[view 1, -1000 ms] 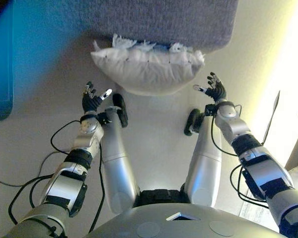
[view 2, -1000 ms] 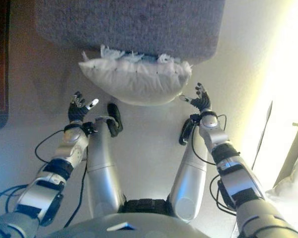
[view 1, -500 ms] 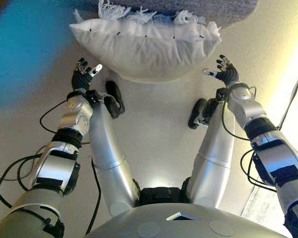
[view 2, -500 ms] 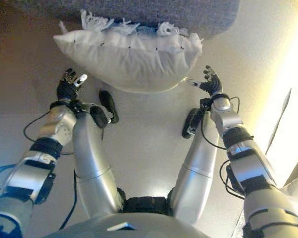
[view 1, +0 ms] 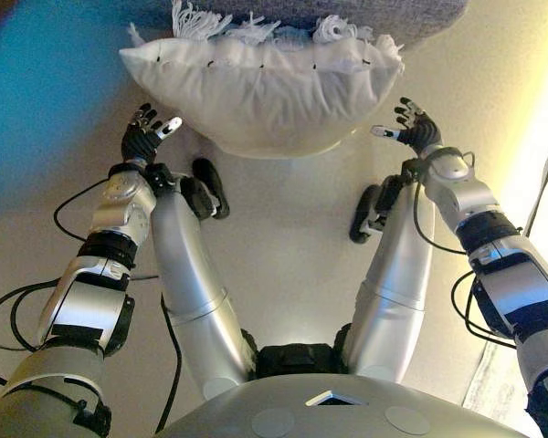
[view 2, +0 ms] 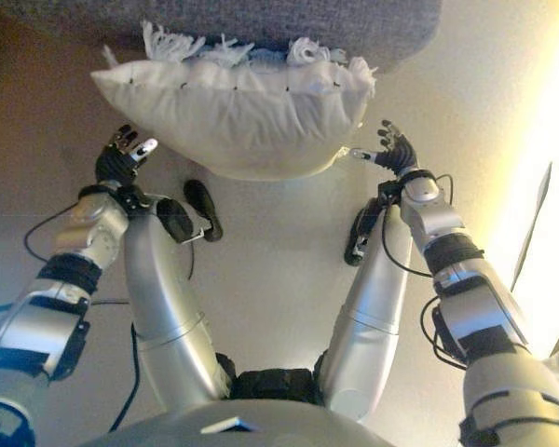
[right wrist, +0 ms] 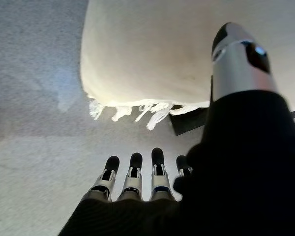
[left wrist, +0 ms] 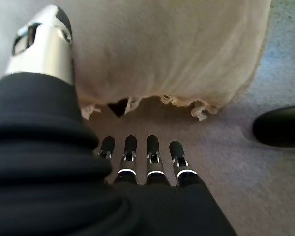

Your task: Pick up the cushion and take it to the sofa

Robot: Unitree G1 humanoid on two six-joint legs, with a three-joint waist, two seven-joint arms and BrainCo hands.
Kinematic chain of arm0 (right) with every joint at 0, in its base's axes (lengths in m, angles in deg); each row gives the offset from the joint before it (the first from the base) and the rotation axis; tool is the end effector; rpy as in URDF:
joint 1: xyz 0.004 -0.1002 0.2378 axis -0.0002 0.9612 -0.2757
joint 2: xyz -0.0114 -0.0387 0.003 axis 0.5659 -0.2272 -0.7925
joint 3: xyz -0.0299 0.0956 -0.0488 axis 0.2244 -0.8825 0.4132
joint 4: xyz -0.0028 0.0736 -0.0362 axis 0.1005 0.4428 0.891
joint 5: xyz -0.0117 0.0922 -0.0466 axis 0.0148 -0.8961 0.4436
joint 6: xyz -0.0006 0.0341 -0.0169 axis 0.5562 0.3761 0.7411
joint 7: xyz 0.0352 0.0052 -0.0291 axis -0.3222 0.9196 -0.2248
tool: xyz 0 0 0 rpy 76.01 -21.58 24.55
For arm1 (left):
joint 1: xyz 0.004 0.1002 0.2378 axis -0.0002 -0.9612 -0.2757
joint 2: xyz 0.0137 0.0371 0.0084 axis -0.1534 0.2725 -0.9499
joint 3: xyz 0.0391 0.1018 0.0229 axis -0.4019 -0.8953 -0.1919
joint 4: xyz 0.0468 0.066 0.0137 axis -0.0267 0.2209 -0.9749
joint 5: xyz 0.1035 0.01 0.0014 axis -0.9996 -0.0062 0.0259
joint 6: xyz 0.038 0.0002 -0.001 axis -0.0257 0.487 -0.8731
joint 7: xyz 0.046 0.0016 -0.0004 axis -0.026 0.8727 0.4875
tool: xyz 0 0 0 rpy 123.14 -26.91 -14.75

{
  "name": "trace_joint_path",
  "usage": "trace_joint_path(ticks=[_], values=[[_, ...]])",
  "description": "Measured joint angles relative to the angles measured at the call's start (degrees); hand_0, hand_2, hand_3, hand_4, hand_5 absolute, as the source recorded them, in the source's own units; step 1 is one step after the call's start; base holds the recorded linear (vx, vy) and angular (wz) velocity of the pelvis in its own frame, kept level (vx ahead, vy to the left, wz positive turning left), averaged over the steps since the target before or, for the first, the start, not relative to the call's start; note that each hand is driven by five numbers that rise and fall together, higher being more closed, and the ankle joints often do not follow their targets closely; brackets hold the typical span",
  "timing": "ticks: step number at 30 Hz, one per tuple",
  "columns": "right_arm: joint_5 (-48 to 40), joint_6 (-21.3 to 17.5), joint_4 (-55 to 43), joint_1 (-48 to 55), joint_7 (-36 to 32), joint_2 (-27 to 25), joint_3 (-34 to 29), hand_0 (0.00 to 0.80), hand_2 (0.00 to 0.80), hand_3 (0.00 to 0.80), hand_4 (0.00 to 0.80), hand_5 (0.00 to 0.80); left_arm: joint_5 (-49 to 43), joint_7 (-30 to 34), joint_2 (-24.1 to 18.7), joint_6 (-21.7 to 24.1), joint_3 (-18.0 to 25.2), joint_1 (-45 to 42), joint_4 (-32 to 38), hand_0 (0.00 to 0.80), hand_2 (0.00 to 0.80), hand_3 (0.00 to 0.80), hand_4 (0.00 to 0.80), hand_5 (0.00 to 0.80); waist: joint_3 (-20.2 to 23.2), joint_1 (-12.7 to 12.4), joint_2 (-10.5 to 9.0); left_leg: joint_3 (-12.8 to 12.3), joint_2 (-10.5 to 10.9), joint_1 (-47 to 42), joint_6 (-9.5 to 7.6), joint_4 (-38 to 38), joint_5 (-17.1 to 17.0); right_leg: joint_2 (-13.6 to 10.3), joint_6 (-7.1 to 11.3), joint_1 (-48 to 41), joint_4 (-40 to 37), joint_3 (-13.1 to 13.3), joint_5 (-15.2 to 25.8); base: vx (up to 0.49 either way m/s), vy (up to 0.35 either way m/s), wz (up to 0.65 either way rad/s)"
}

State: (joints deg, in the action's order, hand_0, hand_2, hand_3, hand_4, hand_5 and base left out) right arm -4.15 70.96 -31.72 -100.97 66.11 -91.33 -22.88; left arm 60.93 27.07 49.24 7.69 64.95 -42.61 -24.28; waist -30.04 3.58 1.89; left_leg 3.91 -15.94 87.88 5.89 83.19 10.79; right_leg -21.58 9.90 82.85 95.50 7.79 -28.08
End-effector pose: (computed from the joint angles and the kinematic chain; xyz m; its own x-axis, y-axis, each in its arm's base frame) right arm 0.3400 -0.2265 0.1106 0.9885 -0.0250 -0.1489 -0.0124 0.9695 -0.2450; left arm 0.3210 0.2547 0.0882 0.9807 0.1720 -0.0931 -0.1783 0.9818 -0.0650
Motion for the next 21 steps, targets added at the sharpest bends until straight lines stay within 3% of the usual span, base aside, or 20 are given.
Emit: trace_joint_path(ticks=[9,21], values=[[-0.41,1.03,0.47,-3.07,-1.36,-0.25,1.57,0.000,0.000,0.000,0.000,0.000,-0.46,-0.85,-0.08,-2.08,-0.67,3.59,-3.15,0.000,0.000,0.000,0.000,0.000,-0.03,-0.18,0.01,0.71,0.07,1.92,-0.02,2.69,0.00,-0.14,-0.06,1.98,3.13,1.09,-0.68,0.004,0.003,0.00],[0.04,1.48,0.41,-5.11,-2.80,-1.34,5.03,0.000,0.000,0.000,0.000,0.000,-1.12,0.32,-1.64,-2.34,-5.23,6.84,-3.86,0.000,0.000,0.000,0.000,0.000,-0.03,-0.07,0.02,1.00,0.15,1.92,-0.04,3.72,0.05,-0.61,-0.12,1.96,4.35,1.34,-0.88,0.003,0.002,0.00]])
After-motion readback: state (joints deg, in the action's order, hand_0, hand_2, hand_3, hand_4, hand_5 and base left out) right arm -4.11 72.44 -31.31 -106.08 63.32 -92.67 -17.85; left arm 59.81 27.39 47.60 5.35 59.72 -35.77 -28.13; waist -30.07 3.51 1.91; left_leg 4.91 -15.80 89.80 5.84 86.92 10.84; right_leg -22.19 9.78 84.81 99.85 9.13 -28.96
